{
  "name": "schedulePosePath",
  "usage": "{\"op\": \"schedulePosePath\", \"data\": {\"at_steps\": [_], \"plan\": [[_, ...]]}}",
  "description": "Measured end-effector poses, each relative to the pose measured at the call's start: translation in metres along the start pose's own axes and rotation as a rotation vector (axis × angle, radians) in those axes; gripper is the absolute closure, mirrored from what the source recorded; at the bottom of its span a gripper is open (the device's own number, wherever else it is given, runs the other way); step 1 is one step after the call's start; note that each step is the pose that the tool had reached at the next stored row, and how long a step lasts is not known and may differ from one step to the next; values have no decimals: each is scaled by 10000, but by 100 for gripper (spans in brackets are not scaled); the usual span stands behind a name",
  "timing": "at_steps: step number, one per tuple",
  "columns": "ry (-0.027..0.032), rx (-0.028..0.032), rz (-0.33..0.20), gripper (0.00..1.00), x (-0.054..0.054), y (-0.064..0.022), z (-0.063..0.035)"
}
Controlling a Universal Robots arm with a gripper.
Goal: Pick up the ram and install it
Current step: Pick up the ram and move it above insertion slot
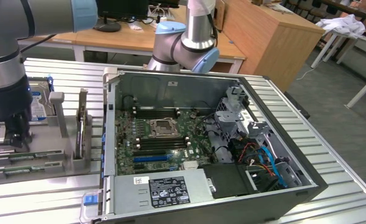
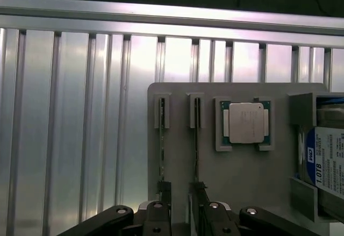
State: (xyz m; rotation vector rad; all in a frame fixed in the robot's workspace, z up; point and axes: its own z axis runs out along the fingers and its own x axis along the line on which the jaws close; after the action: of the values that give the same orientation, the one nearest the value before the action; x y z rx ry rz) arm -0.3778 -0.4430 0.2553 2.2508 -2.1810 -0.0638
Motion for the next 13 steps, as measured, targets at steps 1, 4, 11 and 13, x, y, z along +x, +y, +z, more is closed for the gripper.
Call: {"op": "schedulePosePath", "data": {"at_steps": [1,4,11,13], "plan": [[0,1,0,70,15,1,0],[-1,1,0,70,50,2,0],[0,0,2,70,92,4,-2],[-2,3,0,70,95,3,9]]}}
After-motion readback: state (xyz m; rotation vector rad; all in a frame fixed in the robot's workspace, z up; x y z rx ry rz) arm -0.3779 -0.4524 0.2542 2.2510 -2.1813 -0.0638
